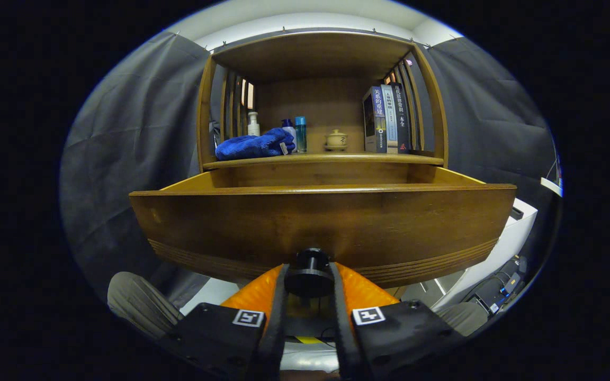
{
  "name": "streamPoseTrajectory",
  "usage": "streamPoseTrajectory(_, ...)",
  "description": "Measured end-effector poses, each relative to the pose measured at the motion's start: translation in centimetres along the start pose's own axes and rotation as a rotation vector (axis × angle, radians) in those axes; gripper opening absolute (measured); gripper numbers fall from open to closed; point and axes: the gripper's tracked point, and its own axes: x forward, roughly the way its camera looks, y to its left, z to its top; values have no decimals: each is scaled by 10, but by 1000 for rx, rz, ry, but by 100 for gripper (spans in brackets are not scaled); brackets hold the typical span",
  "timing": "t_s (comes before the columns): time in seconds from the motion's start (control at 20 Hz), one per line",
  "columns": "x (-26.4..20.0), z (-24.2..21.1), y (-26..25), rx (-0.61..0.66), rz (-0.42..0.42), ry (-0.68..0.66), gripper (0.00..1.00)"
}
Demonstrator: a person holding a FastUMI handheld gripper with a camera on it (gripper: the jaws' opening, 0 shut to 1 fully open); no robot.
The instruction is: Pull open the drawer, take out the items inside it, and place them on the countertop above the cabinet.
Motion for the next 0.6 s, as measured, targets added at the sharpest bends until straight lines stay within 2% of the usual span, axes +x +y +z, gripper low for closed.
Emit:
streamPoseTrajectory(0.05,-2,-3,-2,-5,-1,5,55)
streamPoseTrajectory(0.3,-17,30,-3,-43,-8,-79,69)
streamPoseTrajectory(0.45,-29,88,2,13,22,-189,78)
streamPoseTrajectory(0.6,-23,155,-16,-51,-27,-269,86)
